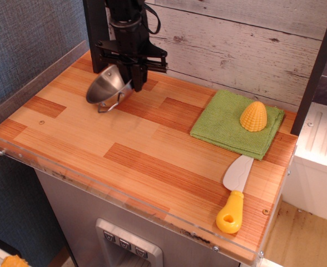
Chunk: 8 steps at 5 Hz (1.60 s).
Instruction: Place the pan on the far edge of the table
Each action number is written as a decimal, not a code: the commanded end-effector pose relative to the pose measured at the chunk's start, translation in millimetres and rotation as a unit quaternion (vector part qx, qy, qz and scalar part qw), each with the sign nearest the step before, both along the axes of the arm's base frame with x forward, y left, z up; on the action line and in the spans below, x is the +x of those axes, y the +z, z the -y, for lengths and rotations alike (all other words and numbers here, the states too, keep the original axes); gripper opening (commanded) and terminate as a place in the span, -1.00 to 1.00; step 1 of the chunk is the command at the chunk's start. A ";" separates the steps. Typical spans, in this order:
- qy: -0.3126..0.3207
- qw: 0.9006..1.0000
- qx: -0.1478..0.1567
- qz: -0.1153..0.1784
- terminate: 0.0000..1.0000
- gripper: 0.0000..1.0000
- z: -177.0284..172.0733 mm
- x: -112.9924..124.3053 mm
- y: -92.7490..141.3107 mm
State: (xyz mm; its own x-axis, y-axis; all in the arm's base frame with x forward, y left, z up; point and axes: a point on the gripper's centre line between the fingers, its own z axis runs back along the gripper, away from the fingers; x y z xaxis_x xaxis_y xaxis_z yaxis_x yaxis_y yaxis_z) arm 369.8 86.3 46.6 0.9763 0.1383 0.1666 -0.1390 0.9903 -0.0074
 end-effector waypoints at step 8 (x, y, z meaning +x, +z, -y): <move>-0.085 0.996 -0.019 -0.005 -1.00 1.00 29.2 -81.0 79.0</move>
State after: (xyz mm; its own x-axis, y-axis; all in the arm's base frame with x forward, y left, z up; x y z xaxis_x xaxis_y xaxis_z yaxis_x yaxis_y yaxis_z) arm 290.4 54.7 106.8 0.9948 -0.0179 0.1004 0.0239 0.9980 -0.0586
